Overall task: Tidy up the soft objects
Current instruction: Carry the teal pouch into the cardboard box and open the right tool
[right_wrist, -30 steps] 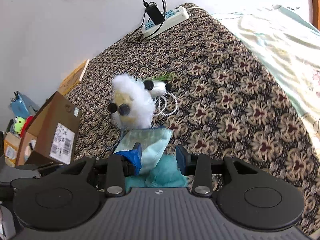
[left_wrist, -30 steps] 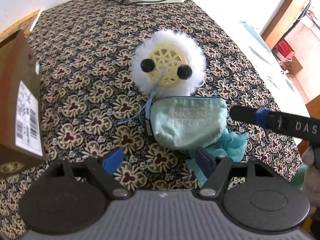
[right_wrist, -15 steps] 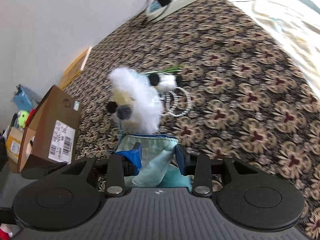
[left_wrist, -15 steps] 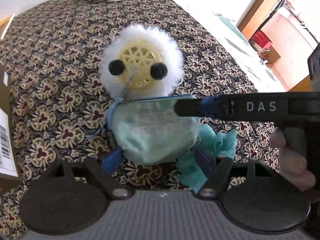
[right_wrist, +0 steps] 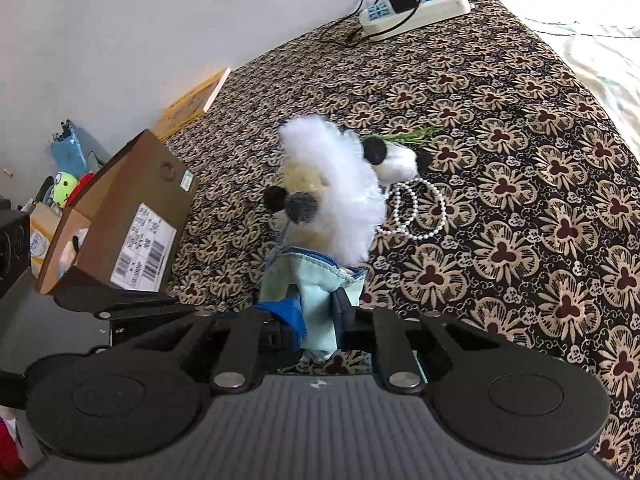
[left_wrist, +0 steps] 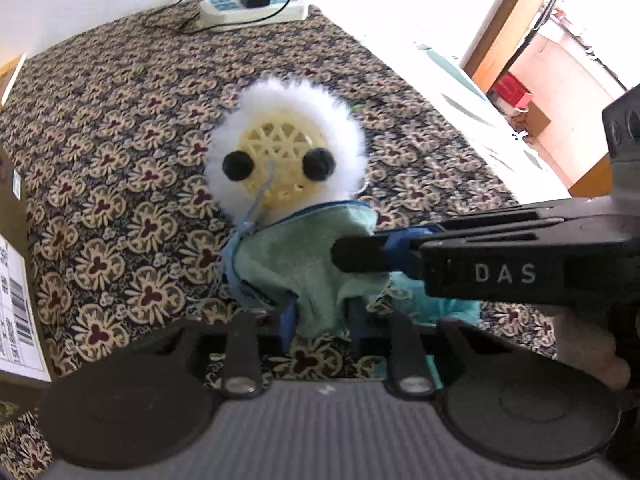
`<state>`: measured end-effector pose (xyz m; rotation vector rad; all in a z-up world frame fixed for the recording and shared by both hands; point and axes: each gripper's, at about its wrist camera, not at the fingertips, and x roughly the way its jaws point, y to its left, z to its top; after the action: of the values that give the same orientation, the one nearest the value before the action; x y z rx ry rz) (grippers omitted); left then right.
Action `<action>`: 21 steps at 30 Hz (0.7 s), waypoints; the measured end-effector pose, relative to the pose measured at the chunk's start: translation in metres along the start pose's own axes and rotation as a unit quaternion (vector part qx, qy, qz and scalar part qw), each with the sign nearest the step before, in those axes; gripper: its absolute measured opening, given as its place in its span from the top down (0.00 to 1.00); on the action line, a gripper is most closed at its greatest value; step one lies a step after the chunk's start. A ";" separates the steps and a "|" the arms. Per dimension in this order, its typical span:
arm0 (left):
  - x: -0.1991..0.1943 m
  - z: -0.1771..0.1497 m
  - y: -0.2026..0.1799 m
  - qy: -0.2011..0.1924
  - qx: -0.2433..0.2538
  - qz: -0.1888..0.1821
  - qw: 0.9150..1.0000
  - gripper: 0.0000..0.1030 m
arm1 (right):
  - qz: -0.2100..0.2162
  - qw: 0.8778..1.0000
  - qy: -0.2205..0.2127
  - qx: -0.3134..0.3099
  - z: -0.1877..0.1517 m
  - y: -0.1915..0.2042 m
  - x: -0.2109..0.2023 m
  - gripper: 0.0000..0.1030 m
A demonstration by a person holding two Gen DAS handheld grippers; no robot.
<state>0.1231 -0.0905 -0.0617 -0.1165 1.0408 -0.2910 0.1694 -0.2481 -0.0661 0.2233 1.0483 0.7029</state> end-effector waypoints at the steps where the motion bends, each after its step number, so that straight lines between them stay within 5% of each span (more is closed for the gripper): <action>1: -0.002 0.000 -0.001 -0.003 0.003 -0.001 1.000 0.80 | 0.003 1.000 -0.003 -0.003 0.000 0.001 -0.003 1.00; 11: -0.059 -0.009 -0.006 -0.073 0.014 0.005 0.997 0.81 | 0.038 0.997 -0.056 -0.049 0.002 0.037 -0.036 1.00; 21: -0.131 -0.025 0.043 -0.151 -0.005 0.041 0.988 0.81 | 0.078 0.987 -0.094 -0.109 0.021 0.117 -0.029 1.00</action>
<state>0.0480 -0.0098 0.0245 -0.1234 0.7436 -0.1865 0.1290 -0.1732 0.0221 0.1797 0.7736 0.9129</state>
